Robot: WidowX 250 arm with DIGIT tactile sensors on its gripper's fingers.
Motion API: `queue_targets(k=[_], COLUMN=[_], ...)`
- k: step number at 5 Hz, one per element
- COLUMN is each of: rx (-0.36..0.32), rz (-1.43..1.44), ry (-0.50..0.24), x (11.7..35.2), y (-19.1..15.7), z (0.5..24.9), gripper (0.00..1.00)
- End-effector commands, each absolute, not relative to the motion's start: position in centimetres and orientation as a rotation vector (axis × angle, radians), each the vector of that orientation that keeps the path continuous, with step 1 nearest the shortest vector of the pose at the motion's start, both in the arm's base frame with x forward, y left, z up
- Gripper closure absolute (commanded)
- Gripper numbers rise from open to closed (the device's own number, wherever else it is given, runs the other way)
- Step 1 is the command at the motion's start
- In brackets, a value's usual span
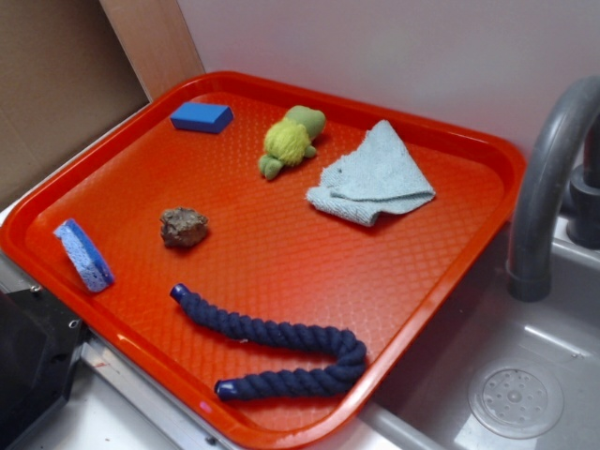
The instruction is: Grab the blue block.
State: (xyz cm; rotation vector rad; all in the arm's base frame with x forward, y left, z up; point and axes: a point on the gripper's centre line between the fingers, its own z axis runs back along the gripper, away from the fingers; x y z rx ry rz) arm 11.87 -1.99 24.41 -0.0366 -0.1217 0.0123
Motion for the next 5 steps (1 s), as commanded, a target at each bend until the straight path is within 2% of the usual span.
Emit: queue_targets(k=[1,2,3,4,5], rx=[-0.037,0.056,0.14,0.195,0.301], rz=[0.012,-0.244,-0.392,-0.562,-0.699], ry=[-0.122,-0.11,-0.071,-0.038,-0.055], x=[11.9,15.8,18.2,20.5,22.9], y=[-2.0,0.9,2.6,4.1,5.5], z=[24.4,23.9,22.7,21.2,18.6], gripper=[0.0,0.0,0.0,0.0,0.0])
